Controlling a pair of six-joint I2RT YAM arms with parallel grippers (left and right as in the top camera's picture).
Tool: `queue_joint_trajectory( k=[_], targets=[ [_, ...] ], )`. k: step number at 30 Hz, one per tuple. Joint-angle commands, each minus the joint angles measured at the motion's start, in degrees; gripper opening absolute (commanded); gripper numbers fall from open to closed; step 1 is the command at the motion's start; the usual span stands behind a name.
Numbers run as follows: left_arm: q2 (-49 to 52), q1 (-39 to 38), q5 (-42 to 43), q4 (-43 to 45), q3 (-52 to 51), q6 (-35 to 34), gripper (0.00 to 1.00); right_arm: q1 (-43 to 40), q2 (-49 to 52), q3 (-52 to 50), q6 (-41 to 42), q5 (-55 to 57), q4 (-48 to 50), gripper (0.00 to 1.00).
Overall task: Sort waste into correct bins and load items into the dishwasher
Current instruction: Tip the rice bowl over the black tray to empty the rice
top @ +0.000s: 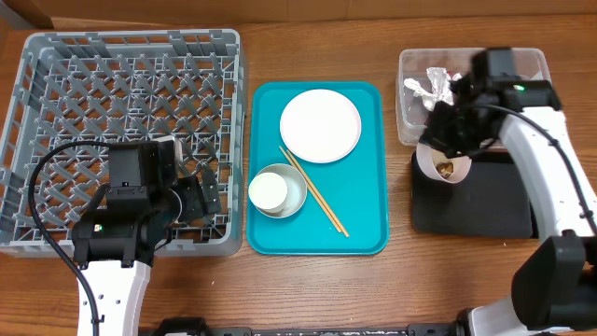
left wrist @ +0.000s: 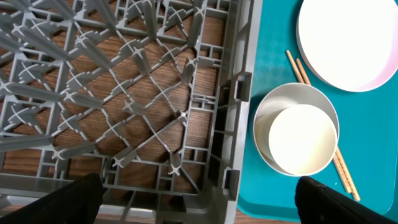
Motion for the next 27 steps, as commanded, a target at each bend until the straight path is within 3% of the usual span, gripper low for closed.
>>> queue_joint_trajectory(
  k=[1, 15, 23, 27],
  targets=[
    [0.0, -0.4, 0.2, 0.2, 1.1, -0.2, 1.00, -5.9, -1.2, -4.2, -9.9, -16.7, 2.0, 0.04],
    [0.0, -0.4, 0.2, 0.0, 1.1, -0.2, 1.00, -24.3, -1.1, -26.3, -11.5, -51.0, 22.2, 0.04],
    [0.0, -0.4, 0.2, 0.0, 1.1, -0.2, 1.00, -30.0, -1.1, -29.8, -11.5, -66.3, 23.3, 0.04],
    [0.0, -0.4, 0.2, 0.0, 1.1, -0.2, 1.00, -32.0, -1.1, -29.8, -11.0, -66.3, 21.9, 0.04]
  ],
)
